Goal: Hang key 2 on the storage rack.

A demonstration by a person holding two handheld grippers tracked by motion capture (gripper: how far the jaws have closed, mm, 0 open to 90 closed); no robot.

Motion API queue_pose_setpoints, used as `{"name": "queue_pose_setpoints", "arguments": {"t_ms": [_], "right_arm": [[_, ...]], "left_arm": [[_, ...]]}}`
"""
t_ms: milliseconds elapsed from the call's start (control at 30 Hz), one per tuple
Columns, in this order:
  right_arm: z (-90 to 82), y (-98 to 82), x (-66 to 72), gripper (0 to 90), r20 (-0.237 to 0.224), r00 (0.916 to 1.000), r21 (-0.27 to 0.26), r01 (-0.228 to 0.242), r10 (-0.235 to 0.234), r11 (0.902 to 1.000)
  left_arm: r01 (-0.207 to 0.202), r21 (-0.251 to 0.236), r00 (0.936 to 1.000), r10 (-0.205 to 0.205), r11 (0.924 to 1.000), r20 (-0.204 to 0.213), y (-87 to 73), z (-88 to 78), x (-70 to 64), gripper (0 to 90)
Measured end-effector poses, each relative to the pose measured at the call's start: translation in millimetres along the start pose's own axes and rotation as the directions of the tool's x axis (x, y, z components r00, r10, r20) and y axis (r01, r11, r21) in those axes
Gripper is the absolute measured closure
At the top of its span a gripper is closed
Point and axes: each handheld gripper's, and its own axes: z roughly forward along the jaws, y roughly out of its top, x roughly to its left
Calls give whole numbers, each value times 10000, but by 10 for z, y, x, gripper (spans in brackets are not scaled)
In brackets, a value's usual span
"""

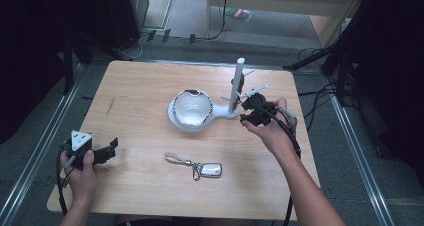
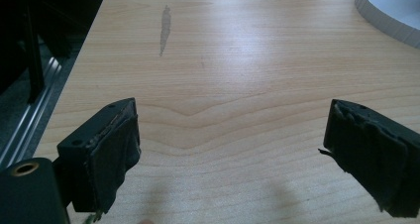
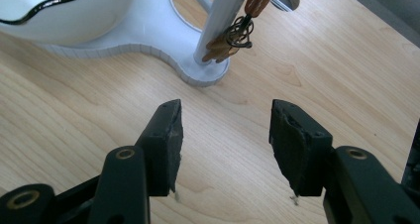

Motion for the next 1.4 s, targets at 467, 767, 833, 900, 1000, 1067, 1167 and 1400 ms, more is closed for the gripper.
{"name": "queue_pose_setpoints", "arguments": {"t_ms": [467,767,833,900,1000,1067,1167,1400], "right_arm": [[54,-11,24,492,-593,9975,488,407,-378,9980],[70,-19,64,517,-935,9933,686,748,-682,9948],[73,-19,77,519,-986,9926,721,780,-707,9943],[78,-15,90,521,-1041,9913,744,887,-807,9933],[83,-6,123,522,-1117,9899,785,962,-871,9923],[82,-3,129,523,-1135,9896,782,978,-886,9921],[84,11,149,524,-1185,9885,767,1030,-935,9917],[89,22,195,525,-1302,9853,826,1221,-1108,9891]], "left_arm": [[13,-2,10000,-13,10000,11,0,1,2,76],[-4,27,10000,4,10000,12,1,0,1,76],[2,4,10000,-2,10000,18,0,0,1,75],[-4,19,10000,4,10000,21,1,0,2,76],[-9,7,10000,9,10000,-6,0,2,1,76],[-10,13,10000,10,10000,2,1,2,1,76],[1,-3,10000,-1,10000,18,0,1,2,76],[-17,-1,10000,17,10000,11,1,2,4,76]]}}
